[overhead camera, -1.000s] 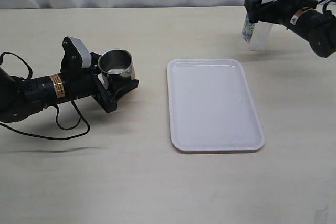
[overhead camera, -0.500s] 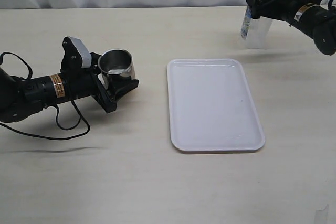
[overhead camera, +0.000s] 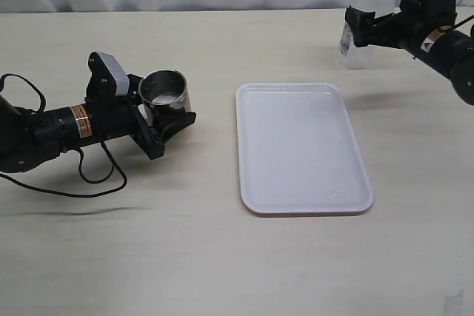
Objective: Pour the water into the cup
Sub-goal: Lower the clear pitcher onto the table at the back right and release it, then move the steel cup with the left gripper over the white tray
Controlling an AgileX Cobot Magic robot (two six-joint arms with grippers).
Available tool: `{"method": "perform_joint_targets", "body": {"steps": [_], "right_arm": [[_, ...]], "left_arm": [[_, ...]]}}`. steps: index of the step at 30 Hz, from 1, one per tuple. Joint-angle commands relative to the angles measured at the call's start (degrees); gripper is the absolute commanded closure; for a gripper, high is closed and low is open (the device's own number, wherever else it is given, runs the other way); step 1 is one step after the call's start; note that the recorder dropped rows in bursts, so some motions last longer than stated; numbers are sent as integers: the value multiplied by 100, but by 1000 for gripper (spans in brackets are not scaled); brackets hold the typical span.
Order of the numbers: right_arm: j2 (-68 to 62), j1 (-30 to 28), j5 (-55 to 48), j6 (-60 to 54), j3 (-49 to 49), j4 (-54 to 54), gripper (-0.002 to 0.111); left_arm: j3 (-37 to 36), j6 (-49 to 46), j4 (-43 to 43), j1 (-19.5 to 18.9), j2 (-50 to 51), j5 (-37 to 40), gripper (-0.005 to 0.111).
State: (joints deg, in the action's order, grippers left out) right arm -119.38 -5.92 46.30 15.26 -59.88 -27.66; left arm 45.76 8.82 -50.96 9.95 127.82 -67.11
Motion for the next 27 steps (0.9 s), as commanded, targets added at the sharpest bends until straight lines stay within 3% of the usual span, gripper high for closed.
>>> {"method": "perform_joint_targets", "body": {"steps": [1,15,22,27], "right_arm": [[428,3,136,-117,395,40,-1],[2331,3,-64,-106,1351,40,-1],[3462,3,-982,1139,1486,-50,-1],[4039,3,-1975,1200,1486,-50,-1]], "left_arm": [[40,7,68,11,-34,-285,107],[40,7,68,11,-34,-285,107],[40,7,68,11,-34,-285,107],[40,7,242,11,-34,-285,107]]}}
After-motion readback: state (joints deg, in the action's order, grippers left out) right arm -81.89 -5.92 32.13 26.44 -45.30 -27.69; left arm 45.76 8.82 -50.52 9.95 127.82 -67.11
